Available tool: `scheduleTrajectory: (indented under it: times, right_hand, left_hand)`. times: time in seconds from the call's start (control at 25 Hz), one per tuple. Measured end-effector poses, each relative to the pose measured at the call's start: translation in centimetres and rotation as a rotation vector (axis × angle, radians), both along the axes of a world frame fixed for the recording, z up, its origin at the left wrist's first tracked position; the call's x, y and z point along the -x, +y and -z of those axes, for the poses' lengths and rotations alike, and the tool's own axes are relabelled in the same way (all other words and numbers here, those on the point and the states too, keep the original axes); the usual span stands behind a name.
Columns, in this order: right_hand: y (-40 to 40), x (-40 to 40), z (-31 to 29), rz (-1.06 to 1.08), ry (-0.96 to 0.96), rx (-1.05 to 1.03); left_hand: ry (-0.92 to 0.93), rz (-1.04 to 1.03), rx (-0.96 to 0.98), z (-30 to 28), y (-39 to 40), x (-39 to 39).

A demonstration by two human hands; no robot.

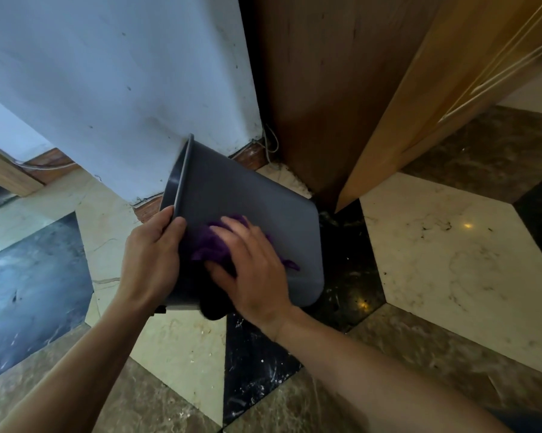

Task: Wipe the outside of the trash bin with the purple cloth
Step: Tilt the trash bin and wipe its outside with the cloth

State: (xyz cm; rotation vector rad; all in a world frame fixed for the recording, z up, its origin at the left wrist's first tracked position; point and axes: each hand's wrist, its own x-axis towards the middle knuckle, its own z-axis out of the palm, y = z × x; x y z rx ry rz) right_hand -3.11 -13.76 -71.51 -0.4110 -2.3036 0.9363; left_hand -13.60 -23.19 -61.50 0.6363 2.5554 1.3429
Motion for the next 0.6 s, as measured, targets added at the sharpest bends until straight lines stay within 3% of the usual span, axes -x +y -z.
scheduleTrajectory:
  times: [0.2,0.4,0.6]
  right_hand:
    - [6.7,-4.2,6.0,0.199,-0.252,0.224]
    - [10.4,-6.2,9.4,0.49,-0.384,0.4]
    - [11.0,-6.0,9.1,0.567,-0.416,0.366]
  left_hand:
    - [0.011,0.033,0.052,-0.3,-0.7,0.4]
    - [0.017,0.075,0.07,-0.5,0.4,-0.1]
    - [0.003,0.017,0.22,-1.0,0.8,1.2]
